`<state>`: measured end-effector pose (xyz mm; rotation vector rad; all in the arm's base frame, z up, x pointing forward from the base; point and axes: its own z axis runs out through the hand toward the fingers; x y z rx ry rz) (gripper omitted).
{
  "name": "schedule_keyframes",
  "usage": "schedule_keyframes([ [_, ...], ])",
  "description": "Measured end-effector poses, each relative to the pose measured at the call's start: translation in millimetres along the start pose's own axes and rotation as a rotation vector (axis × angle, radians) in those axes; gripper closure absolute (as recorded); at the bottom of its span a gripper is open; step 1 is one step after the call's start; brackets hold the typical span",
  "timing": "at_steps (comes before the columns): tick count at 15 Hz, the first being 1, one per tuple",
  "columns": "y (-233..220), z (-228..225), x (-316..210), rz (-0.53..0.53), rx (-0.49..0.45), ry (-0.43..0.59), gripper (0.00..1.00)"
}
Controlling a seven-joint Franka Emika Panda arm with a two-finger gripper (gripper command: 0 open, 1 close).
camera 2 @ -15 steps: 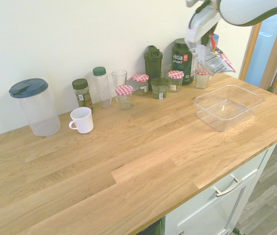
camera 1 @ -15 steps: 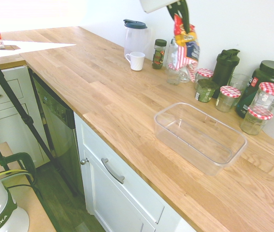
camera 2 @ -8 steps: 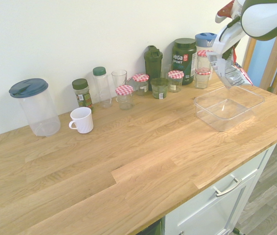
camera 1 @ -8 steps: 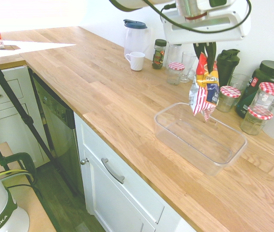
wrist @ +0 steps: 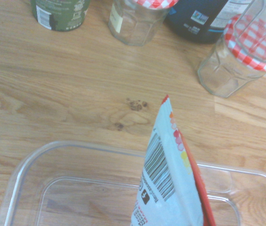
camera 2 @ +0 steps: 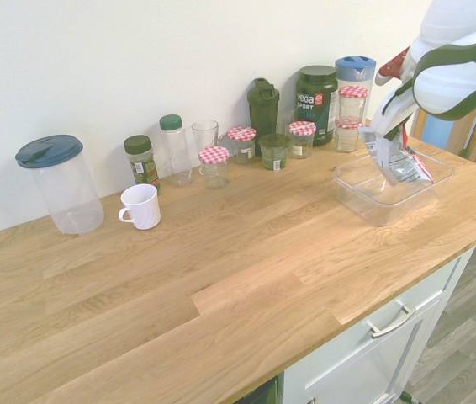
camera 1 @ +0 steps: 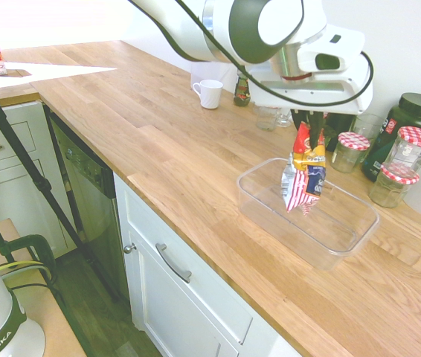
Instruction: Put the chip bag into the container
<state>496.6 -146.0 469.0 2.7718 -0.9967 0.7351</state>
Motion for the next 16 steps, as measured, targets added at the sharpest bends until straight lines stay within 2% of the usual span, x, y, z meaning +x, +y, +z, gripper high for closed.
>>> schedule_keyframes([
  [1,-0.8,8.7,-2.1,0.005,-0.002,-0.012,0.00],
  [5,-0.6,20.5,-5.3,0.035,0.005,-0.045,0.00],
  [12,-0.9,18.4,-4.7,0.043,0.010,-0.045,0.00],
  [14,-5.3,2.6,-2.8,0.038,0.023,-0.032,0.00],
  [16,-10.1,-31.5,-1.8,0.014,0.045,-0.010,0.00],
])
